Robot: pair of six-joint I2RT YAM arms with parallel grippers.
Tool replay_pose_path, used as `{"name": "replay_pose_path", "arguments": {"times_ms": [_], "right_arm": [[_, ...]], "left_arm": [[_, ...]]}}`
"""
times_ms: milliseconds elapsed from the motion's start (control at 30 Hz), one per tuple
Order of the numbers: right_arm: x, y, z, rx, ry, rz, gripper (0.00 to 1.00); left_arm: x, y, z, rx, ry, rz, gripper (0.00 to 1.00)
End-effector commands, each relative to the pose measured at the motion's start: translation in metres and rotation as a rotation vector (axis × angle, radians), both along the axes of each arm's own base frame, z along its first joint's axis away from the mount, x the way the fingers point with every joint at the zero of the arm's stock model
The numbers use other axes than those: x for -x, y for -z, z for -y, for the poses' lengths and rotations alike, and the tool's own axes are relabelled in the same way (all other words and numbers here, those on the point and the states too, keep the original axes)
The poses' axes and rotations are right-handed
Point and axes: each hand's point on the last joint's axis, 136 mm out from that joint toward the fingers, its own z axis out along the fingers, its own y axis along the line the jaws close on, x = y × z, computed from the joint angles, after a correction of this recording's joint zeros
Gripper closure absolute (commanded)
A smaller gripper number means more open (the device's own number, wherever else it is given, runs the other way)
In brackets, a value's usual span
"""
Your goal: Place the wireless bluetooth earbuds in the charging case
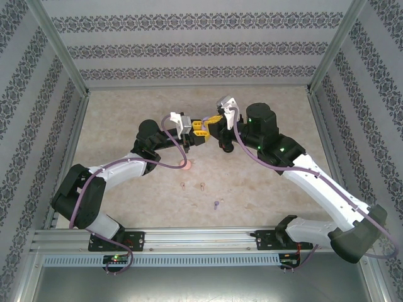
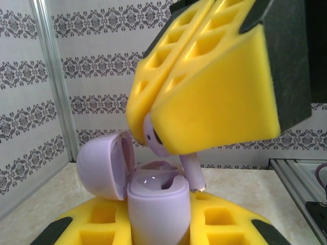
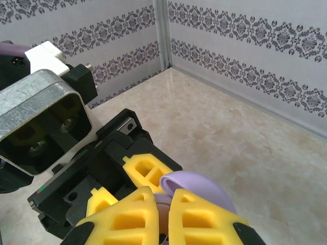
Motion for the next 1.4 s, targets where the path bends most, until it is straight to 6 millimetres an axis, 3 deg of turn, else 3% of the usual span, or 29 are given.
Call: {"name": "replay_pose_path", "arguments": {"times_ms": [0, 567, 1033, 1367], "right_arm": [[-0.004, -0.006, -0.003, -0.01, 0.011, 0.036, 0.93], [-0.001, -0.031, 0.009, -0.053, 0.043, 0.087, 0.93], [-0.018, -0.006, 0.011, -0.009, 0.076, 0.05, 0.94], [-0.015, 0.002, 0.007, -0.005, 0.046, 0.022, 0.95]], "left_arm": [[0.007, -0.017, 0.004, 0.032, 0.034, 0.054, 1.0], [0.007, -0.015, 0.004, 0.031, 0.04, 0.049, 1.0], [0.011, -0.019, 0.004, 0.039, 0.05, 0.055, 1.0], [0.011, -0.023, 0.005, 0.043, 0.048, 0.062, 1.0]]}}
